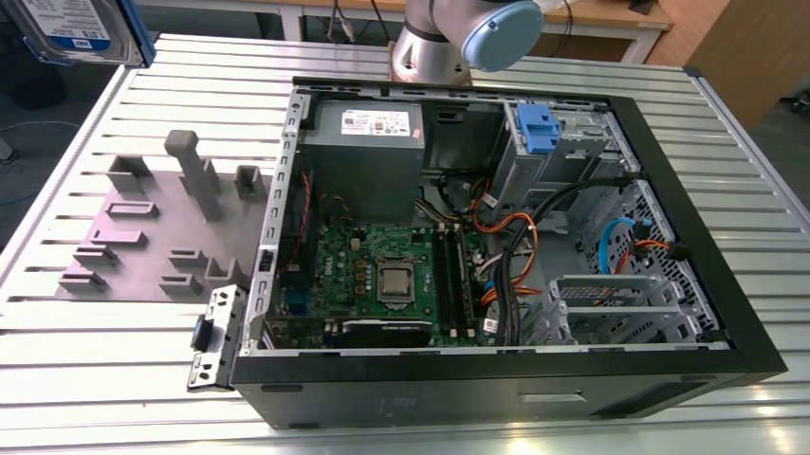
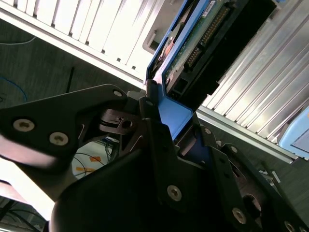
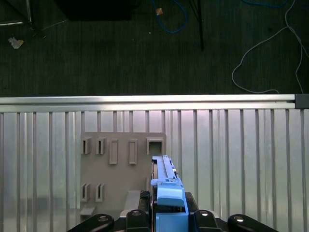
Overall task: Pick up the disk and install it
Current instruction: 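Pick up the disk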
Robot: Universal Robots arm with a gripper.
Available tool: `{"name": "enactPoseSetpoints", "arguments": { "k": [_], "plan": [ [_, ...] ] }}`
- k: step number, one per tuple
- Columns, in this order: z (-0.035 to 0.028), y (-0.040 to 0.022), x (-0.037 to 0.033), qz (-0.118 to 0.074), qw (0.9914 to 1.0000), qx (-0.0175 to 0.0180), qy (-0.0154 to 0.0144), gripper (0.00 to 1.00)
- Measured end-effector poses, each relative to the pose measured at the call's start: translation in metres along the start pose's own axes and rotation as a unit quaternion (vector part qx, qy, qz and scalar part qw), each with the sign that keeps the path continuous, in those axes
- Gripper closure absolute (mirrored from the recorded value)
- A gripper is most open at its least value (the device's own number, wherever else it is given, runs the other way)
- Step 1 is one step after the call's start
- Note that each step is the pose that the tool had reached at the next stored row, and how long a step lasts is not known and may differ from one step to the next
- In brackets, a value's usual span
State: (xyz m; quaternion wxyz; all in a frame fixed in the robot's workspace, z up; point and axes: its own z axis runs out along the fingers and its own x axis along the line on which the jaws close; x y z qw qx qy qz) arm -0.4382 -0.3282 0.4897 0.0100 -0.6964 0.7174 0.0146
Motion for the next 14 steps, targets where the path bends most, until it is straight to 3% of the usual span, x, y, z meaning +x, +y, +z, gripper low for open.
{"name": "enactPoseSetpoints", "arguments": {
  "k": [10,14],
  "plan": [
    [-0.0002,0.0,0.001,0.0,1.0,-0.0001,0.0,0.64],
    [-0.0005,-0.0004,0.0109,0.0,1.0,-0.0001,0.0,0.64]
  ]
}}
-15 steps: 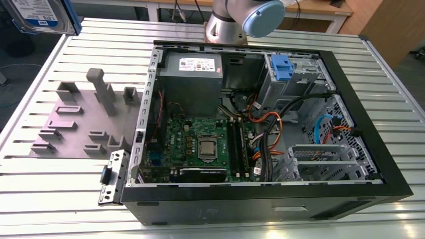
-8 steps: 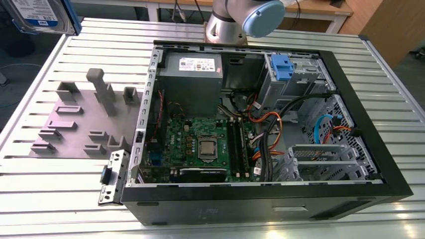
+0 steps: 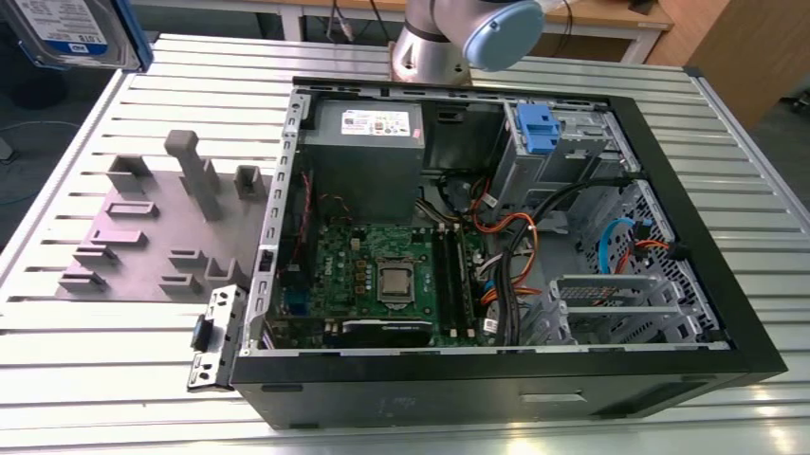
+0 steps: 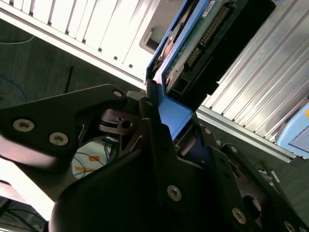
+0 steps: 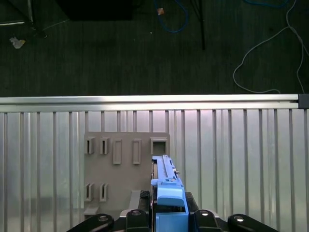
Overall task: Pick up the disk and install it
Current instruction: 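Pick up the disk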
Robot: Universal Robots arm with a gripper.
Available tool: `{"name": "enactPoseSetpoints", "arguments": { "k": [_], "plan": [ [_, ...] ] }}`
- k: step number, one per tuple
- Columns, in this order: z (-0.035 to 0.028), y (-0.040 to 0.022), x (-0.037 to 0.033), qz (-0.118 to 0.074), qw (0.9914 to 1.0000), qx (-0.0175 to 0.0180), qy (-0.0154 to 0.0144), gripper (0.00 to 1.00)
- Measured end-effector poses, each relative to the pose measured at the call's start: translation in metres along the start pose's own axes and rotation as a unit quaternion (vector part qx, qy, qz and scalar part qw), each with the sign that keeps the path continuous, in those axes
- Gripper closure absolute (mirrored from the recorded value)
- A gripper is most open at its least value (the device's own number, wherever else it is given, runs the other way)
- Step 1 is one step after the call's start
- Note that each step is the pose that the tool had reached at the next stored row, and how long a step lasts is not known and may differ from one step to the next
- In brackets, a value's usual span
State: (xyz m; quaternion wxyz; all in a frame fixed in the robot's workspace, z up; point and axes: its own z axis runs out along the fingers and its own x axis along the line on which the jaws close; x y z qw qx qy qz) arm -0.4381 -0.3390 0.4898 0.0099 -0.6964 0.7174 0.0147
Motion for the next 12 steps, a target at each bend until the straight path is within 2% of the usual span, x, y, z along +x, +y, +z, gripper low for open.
{"name": "enactPoseSetpoints", "arguments": {
  "k": [2,5,8,12],
  "plan": [
    [-0.0001,-0.0003,0.0045,0.0,1.0,0.0,0.0,0.64],
    [-0.0002,-0.0029,0.0075,0.0,1.0,-0.0002,0.0,0.64],
    [-0.0003,-0.0085,0.0084,0.0,1.0,-0.0019,0.0001,0.64],
    [-0.0003,-0.0092,0.0083,0.0,1.0,-0.0021,0.0,0.64]
  ]
}}
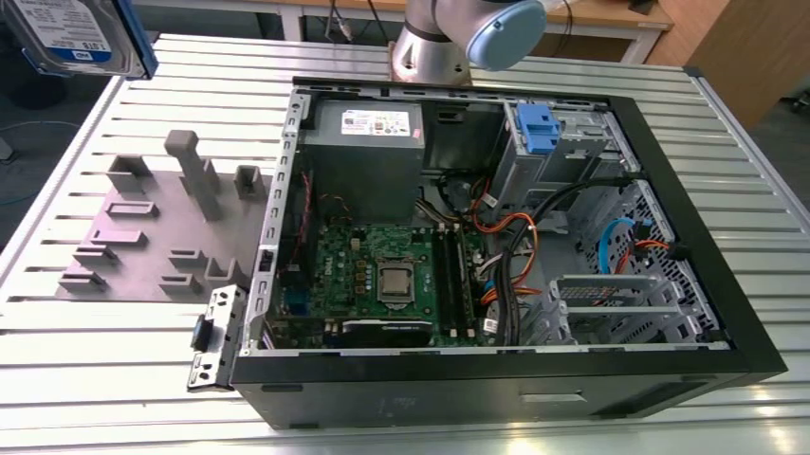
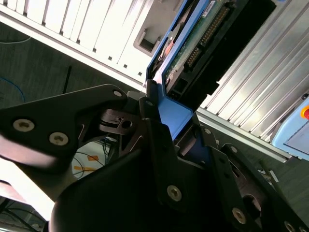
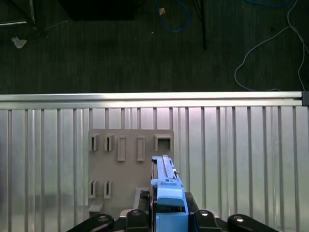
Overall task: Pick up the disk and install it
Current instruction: 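Pick up the disk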
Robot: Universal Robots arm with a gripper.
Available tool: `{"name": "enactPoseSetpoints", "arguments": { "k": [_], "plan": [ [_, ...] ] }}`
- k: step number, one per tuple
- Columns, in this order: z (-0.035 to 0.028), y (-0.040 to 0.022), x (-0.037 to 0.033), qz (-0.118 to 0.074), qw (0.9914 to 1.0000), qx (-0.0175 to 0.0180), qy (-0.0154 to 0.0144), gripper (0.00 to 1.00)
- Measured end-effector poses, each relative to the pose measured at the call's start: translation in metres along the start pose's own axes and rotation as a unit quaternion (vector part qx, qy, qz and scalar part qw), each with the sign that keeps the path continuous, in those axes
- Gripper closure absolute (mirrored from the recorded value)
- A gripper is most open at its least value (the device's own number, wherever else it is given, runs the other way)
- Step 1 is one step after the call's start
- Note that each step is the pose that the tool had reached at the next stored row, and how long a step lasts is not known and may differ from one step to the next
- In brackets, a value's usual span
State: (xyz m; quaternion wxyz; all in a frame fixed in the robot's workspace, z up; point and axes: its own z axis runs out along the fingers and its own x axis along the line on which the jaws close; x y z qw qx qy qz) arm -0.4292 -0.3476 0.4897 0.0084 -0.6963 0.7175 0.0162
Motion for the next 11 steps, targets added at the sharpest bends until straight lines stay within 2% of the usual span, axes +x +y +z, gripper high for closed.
{"name": "enactPoseSetpoints", "arguments": {
  "k": [7,9,11],
  "plan": [
    [-0.0002,-0.0002,0.0,0.0,1.0,-0.0001,0.0,0.64],
    [-0.0031,-0.0002,-0.0001,0.0,1.0,0.0,0.0001,0.64],
    [-0.0086,-0.0002,-0.0003,0.0,1.0,-0.0001,0.0002,0.64]
  ]
}}
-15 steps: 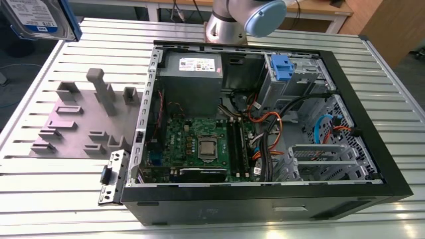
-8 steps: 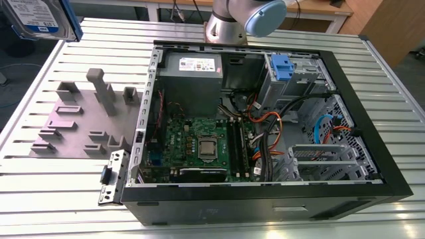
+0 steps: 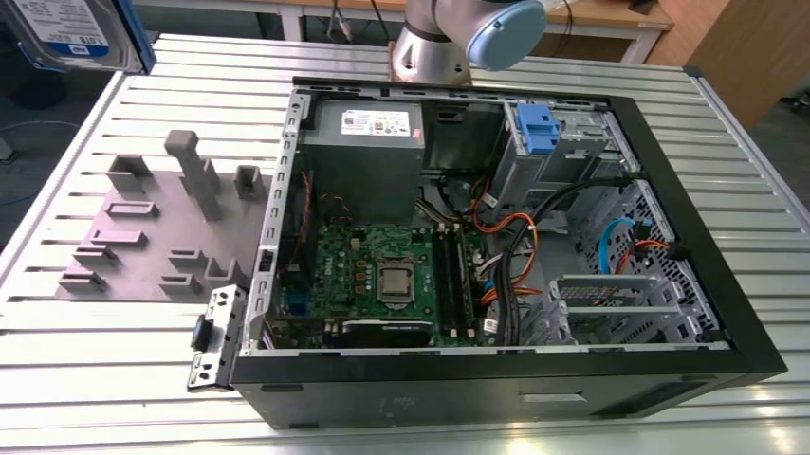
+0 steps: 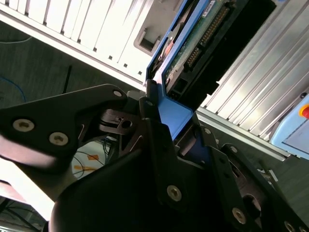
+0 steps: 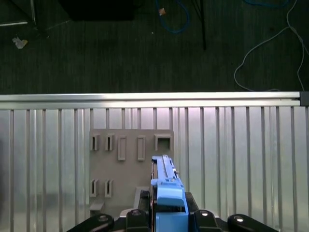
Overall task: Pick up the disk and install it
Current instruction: 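Pick up the disk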
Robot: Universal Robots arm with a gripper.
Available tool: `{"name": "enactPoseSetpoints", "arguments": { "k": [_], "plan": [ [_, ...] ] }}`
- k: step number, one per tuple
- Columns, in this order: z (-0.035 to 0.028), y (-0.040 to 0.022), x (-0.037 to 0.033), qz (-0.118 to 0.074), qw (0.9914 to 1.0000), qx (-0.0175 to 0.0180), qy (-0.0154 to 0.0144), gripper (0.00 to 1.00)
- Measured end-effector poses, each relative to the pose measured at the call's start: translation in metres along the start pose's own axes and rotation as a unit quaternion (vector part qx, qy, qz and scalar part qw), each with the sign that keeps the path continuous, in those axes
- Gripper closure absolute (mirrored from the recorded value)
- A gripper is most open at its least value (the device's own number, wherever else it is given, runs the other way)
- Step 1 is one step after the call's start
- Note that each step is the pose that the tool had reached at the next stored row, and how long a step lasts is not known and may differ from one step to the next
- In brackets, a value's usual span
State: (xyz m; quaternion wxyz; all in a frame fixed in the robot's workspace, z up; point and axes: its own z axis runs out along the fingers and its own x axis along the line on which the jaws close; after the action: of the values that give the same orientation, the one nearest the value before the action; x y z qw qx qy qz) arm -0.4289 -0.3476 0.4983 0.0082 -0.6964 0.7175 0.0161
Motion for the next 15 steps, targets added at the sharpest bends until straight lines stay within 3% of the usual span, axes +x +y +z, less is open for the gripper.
{"name": "enactPoseSetpoints", "arguments": {
  "k": [3,9,15],
  "plan": [
    [-0.0022,0.0001,0.0014,0.0,1.0,0.0001,0.0001,0.64],
    [-0.0028,-0.0004,0.0158,0.0,1.0,0.0001,0.0001,0.64],
    [-0.0029,-0.0051,0.0191,0.0,1.0,-0.0002,0.0001,0.64]
  ]
}}
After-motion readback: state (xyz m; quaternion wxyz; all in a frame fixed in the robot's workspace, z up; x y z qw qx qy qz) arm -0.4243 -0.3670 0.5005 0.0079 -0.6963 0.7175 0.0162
